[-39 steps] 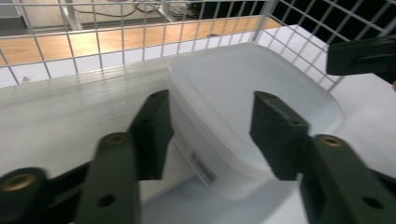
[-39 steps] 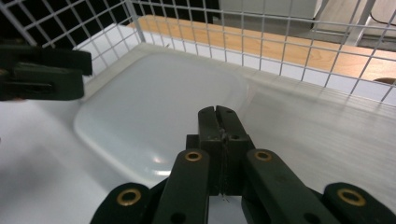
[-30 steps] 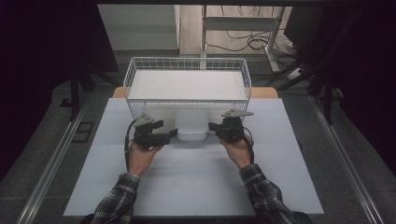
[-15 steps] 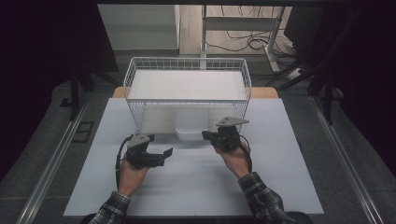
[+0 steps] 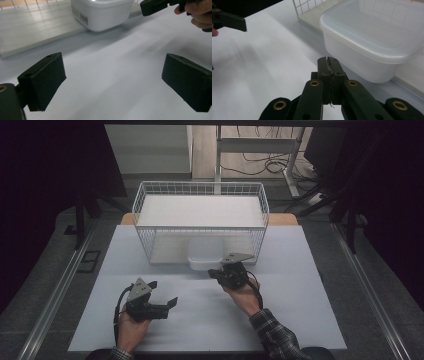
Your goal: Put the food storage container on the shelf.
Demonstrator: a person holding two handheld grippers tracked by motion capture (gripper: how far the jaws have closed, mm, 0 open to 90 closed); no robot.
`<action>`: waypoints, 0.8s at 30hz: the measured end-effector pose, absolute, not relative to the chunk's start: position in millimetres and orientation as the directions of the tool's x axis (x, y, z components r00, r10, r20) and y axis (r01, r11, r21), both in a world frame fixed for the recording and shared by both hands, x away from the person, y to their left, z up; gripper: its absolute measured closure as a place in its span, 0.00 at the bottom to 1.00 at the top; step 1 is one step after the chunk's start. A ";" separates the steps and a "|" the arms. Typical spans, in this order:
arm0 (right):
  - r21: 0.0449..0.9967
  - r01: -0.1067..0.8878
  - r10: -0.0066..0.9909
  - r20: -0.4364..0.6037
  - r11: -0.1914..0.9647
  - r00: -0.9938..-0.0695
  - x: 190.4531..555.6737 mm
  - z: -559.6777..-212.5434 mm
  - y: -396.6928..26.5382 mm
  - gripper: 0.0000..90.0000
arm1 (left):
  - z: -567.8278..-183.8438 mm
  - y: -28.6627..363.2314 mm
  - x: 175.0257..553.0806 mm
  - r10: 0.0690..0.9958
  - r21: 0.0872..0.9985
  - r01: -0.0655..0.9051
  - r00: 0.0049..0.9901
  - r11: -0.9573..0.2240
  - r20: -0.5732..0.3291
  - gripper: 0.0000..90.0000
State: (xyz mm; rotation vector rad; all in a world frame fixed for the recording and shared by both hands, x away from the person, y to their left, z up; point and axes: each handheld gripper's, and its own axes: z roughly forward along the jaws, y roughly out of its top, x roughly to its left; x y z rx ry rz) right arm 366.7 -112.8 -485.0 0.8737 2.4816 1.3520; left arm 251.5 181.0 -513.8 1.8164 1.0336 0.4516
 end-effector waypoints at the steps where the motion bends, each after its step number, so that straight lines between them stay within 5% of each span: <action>1: 0.813 0.408 0.575 0.113 0.415 -0.810 367.0 -486.2 -111.5 0.98 | -514.6 182.0 249.6 0.811 0.872 0.455 0.570 -0.179 -0.130 0.05; 24: 0.796 0.428 0.602 0.102 0.428 -0.792 392.8 -499.3 -92.7 0.98 | -521.5 176.3 238.7 0.797 0.865 0.443 0.598 -0.236 -0.089 0.02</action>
